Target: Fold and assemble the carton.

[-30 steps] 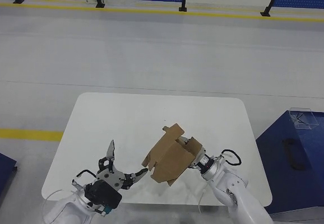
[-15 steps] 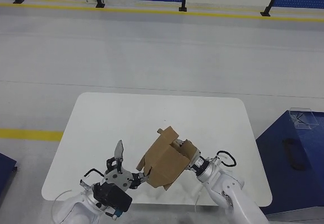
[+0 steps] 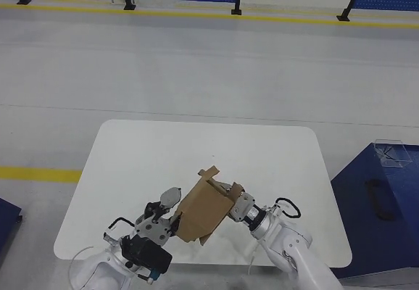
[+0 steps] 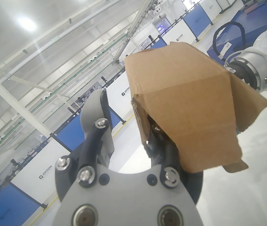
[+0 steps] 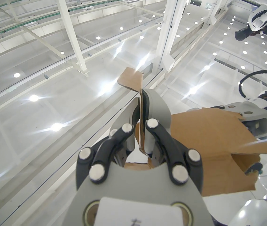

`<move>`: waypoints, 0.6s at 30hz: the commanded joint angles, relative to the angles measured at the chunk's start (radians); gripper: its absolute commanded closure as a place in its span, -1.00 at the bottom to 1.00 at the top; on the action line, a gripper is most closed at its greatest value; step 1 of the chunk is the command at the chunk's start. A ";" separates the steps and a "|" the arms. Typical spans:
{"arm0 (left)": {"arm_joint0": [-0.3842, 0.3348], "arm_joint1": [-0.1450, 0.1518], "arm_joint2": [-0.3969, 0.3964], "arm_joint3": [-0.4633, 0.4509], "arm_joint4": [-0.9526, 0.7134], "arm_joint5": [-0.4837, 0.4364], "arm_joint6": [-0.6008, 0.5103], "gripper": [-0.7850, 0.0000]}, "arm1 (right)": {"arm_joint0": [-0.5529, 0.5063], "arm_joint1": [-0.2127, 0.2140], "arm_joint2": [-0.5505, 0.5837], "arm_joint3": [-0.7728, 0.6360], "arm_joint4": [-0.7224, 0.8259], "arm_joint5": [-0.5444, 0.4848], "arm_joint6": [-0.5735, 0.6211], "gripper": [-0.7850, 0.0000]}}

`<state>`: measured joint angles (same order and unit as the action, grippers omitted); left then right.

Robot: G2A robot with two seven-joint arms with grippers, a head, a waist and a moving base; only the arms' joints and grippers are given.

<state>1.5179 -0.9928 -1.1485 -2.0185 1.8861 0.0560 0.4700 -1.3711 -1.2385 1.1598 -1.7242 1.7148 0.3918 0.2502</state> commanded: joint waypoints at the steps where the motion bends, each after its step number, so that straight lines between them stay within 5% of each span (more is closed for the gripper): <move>1: 0.004 -0.002 0.001 0.001 0.003 0.005 -0.001 1.00 | -0.001 0.000 -0.001 -0.001 -0.015 0.000 0.002 0.59; 2: 0.004 -0.003 -0.001 0.003 0.010 0.008 -0.005 1.00 | -0.001 0.000 -0.001 -0.001 -0.015 0.000 0.002 -0.53; 3: 0.006 -0.003 0.002 0.002 0.020 0.002 0.000 1.00 | -0.001 0.000 -0.001 -0.001 -0.015 0.000 0.002 -1.00; 14: 0.008 -0.004 0.000 0.002 0.029 0.001 0.011 1.00 | -0.001 0.000 -0.001 -0.001 -0.015 0.000 0.002 -1.00; 18: 0.009 -0.006 -0.026 -0.012 -0.088 -0.064 -0.077 1.00 | 0.008 0.009 0.041 0.026 -0.176 -0.061 0.042 -1.00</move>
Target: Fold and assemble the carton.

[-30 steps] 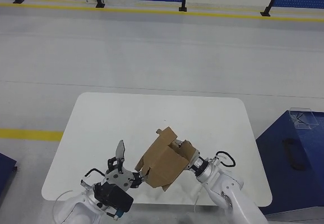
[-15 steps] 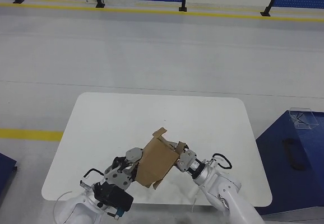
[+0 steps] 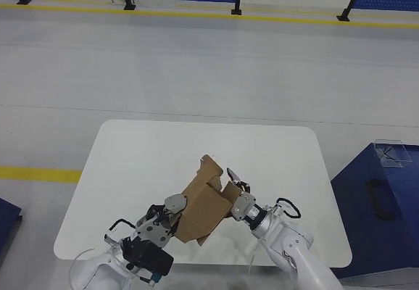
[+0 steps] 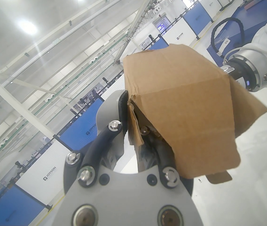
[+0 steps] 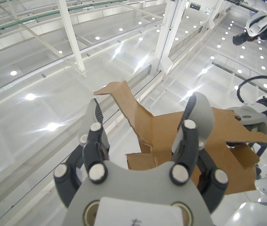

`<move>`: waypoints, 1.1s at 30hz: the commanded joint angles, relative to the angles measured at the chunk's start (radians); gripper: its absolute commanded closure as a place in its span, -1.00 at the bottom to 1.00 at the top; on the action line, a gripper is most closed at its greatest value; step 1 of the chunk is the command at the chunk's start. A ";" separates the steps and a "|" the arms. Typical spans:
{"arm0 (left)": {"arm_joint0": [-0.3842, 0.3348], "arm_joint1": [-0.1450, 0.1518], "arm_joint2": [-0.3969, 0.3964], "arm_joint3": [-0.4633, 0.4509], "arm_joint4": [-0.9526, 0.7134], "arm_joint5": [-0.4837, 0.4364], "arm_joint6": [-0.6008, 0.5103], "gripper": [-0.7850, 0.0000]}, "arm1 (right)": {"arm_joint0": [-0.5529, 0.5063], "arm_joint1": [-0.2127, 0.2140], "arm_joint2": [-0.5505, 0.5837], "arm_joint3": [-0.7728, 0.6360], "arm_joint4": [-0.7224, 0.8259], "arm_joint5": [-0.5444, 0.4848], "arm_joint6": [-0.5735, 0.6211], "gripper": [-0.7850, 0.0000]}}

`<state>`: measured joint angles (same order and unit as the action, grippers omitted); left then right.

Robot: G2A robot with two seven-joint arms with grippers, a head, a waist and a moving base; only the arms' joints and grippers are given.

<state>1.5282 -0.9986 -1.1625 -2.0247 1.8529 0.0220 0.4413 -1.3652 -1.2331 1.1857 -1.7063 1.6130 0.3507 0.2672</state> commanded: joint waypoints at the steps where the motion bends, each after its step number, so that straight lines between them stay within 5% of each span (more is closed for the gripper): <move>1: -0.005 -0.002 -0.027 -0.017 -0.104 -0.051 -0.082 1.00 | -0.001 0.007 0.031 0.018 -0.128 -0.038 0.058 -1.00; 6: -0.040 -0.009 -0.087 -0.010 -0.542 -0.246 -0.268 1.00 | -0.028 0.038 0.149 0.040 -0.374 -0.085 0.264 -1.00; 10: -0.097 -0.012 -0.113 0.058 -0.892 -0.393 -0.448 1.00 | -0.067 0.055 0.253 -0.010 -0.423 -0.119 0.387 -1.00; 17: -0.220 -0.021 -0.072 0.178 -1.502 -0.457 -0.848 1.00 | -0.113 0.063 0.300 -0.087 -0.468 -0.147 0.455 -1.00; 26: -0.226 -0.021 -0.072 0.181 -1.527 -0.453 -0.865 1.00 | -0.113 0.063 0.300 -0.089 -0.466 -0.148 0.452 -1.00; 28: -0.221 -0.025 -0.055 0.200 -1.688 -0.352 -0.943 1.00 | -0.116 0.062 0.312 -0.114 -0.431 -0.154 0.435 -1.00; 33: -0.341 -0.026 -0.095 0.294 -2.289 0.040 -1.352 1.00 | -0.118 0.060 0.370 -0.140 -0.302 -0.127 0.371 -1.00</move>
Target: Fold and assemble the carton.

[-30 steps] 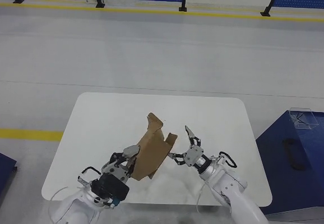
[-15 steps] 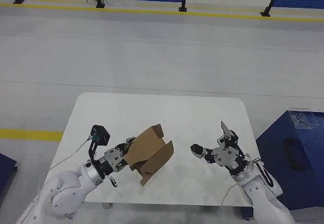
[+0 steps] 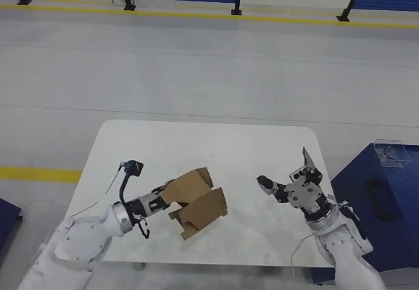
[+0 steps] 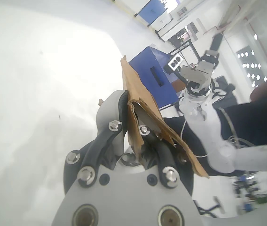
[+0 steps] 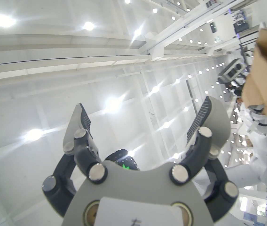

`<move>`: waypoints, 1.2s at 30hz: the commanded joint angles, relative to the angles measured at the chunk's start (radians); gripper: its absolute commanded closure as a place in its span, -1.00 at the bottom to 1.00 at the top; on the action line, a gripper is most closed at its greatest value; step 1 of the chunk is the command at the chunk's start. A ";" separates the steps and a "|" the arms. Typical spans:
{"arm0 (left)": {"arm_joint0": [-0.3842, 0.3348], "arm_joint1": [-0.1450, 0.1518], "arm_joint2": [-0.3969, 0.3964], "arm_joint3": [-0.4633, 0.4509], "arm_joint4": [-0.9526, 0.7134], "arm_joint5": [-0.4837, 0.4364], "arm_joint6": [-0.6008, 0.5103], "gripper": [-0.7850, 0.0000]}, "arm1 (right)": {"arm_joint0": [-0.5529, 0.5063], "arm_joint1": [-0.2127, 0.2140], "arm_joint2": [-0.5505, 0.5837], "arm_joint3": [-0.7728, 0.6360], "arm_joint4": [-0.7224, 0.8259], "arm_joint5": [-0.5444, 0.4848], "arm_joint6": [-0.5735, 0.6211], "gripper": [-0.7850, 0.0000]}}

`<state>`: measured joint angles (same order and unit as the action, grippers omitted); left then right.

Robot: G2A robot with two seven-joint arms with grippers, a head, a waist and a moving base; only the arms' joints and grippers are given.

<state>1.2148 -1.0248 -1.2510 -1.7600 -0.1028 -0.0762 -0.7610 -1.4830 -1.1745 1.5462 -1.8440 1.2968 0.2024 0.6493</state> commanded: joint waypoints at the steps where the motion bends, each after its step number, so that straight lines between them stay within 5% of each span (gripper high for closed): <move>1: -0.051 0.000 -0.016 0.059 -0.409 0.215 -0.183 1.00 | 0.000 0.002 0.022 -0.004 0.033 0.034 -0.015 -1.00; 6: -0.154 -0.015 0.050 0.216 -0.675 0.598 -0.309 1.00 | -0.003 0.005 0.044 0.011 0.061 0.099 -0.036 -1.00; 8: -0.203 -0.023 0.095 0.264 -0.686 0.681 -0.313 1.00 | -0.002 0.006 0.040 0.022 0.061 0.129 -0.046 -1.00; 13: -0.259 -0.037 0.185 0.294 -0.645 0.710 -0.305 1.00 | 0.014 0.008 0.018 0.055 -0.001 0.152 -0.056 -1.00; 30: -0.281 -0.032 0.227 0.311 -0.619 0.664 -0.410 1.00 | -0.003 0.028 -0.066 0.062 -0.206 0.306 0.132 -1.00; 36: -0.277 -0.031 0.242 0.309 -0.611 0.666 -0.406 1.00 | -0.015 0.026 -0.091 0.043 -0.130 0.339 0.137 -1.00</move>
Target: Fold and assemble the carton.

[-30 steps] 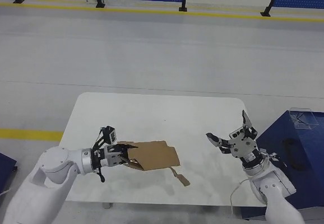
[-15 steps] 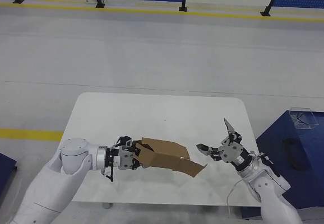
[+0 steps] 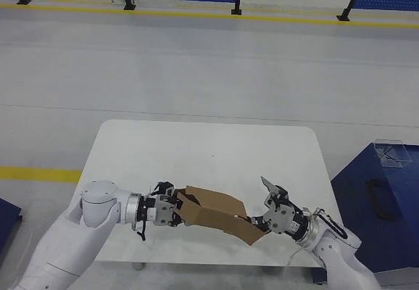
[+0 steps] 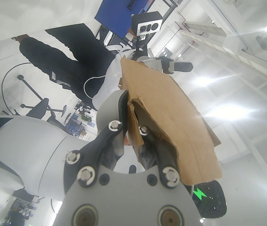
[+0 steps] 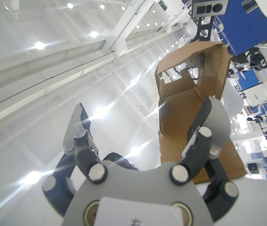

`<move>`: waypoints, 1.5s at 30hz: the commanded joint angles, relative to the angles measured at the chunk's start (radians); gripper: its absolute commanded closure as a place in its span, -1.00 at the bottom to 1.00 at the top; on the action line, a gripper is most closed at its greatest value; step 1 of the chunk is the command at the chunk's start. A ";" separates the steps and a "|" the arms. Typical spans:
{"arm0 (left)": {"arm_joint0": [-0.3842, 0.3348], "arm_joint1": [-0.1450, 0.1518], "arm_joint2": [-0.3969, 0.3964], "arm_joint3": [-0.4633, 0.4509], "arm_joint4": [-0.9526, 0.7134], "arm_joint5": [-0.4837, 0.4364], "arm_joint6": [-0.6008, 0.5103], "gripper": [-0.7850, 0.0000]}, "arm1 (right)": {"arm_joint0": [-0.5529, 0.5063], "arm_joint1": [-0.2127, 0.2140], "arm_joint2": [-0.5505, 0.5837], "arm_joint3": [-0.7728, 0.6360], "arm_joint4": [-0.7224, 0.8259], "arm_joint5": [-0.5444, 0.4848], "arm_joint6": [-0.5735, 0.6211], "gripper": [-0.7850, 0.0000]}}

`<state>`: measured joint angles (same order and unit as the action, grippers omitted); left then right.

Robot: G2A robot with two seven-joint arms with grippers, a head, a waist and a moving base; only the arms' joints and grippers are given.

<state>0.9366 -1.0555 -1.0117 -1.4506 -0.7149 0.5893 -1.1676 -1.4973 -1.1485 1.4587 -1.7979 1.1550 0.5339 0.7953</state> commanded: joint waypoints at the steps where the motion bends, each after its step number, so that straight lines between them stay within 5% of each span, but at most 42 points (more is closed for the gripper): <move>1: 0.002 0.000 0.005 -0.001 0.002 0.000 0.001 1.00 | 0.000 -0.001 -0.007 -0.008 0.019 0.012 -0.017 -1.00; 15: 0.011 0.004 0.043 -0.015 0.013 0.019 -0.012 1.00 | 0.020 -0.007 -0.049 0.010 -0.002 -0.104 -0.071 -0.69; 23: 0.010 0.005 0.056 -0.021 0.004 0.026 -0.026 1.00 | 0.036 -0.001 -0.086 0.047 -0.118 -0.108 -0.031 -0.32; 38: 0.020 0.009 0.048 -0.030 -0.039 0.001 -0.018 1.00 | 0.035 0.005 -0.099 0.075 -0.193 -0.187 0.014 -0.47; 45: 0.013 0.007 0.080 -0.036 -0.016 0.017 -0.022 1.00 | 0.015 0.007 -0.087 0.046 -0.147 -0.189 0.058 0.09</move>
<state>0.9505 -1.0476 -0.9348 -1.4856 -0.7300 0.6071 -1.1891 -1.4803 -1.1422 1.3684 -1.7483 1.0062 0.3429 0.8526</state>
